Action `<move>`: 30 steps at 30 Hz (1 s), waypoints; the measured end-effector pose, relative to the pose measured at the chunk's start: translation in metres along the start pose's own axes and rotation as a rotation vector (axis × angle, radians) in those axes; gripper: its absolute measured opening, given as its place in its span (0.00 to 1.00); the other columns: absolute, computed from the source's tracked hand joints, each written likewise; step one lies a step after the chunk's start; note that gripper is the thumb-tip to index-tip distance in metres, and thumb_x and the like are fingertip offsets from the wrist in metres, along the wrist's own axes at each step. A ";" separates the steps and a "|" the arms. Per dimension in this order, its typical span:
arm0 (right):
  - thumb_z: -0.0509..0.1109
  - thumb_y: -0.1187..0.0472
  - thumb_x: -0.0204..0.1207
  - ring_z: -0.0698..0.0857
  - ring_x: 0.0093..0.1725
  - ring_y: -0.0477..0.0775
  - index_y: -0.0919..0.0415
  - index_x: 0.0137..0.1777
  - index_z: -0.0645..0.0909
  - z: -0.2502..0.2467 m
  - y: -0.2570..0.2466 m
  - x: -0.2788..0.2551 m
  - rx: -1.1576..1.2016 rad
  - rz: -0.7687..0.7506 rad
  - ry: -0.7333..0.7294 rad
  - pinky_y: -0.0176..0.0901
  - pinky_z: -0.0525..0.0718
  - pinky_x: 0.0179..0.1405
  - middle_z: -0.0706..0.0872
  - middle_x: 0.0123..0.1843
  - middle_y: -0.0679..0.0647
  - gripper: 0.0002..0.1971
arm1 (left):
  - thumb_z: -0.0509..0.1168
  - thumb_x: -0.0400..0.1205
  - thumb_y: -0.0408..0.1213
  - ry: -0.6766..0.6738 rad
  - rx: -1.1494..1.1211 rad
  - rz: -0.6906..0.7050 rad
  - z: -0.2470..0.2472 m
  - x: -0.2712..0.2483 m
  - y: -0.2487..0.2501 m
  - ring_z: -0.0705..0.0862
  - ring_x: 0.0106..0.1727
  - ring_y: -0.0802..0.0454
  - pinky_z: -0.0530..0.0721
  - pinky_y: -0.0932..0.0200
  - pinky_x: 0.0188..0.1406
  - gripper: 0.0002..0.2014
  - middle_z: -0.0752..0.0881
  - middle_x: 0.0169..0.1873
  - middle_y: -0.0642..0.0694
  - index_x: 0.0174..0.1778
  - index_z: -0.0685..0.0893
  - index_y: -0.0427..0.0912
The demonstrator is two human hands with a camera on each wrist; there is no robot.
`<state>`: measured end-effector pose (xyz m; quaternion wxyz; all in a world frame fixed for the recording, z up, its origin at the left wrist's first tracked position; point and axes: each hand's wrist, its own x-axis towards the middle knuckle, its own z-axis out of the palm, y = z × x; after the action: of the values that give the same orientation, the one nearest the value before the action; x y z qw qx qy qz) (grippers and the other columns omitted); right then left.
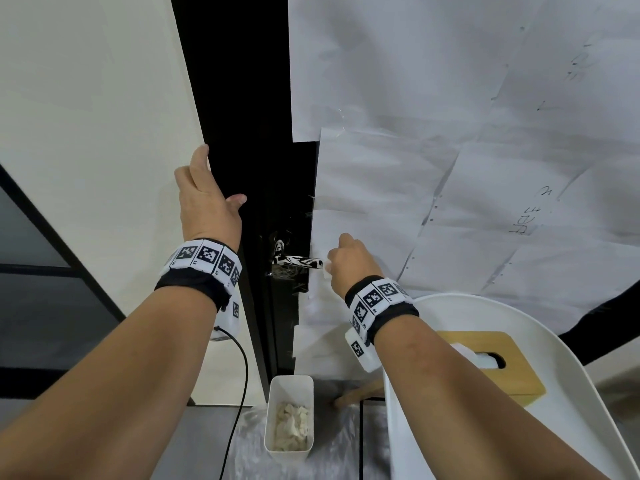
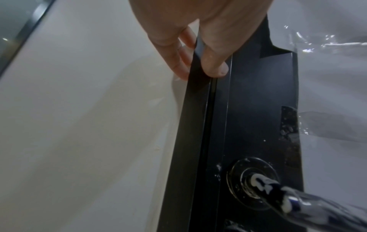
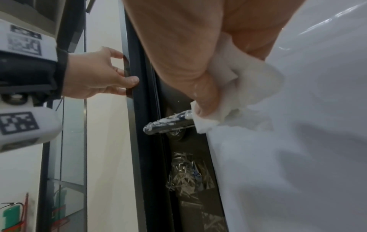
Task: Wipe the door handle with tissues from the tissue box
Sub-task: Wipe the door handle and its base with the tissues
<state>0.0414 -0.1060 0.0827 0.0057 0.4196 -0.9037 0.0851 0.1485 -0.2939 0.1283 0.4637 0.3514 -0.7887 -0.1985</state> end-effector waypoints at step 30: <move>0.61 0.64 0.81 0.82 0.54 0.63 0.66 0.53 0.82 0.007 0.013 -0.006 0.074 0.239 -0.065 0.47 0.76 0.46 0.78 0.56 0.61 0.09 | 0.71 0.77 0.29 -0.038 0.014 0.027 0.005 0.002 -0.010 0.78 0.62 0.46 0.76 0.62 0.60 0.42 0.67 0.66 0.40 0.82 0.53 0.47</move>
<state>0.0358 -0.0941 0.0738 -0.0495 0.3114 -0.9432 0.1049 0.1471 -0.3019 0.1206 0.4487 0.3402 -0.8034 -0.1935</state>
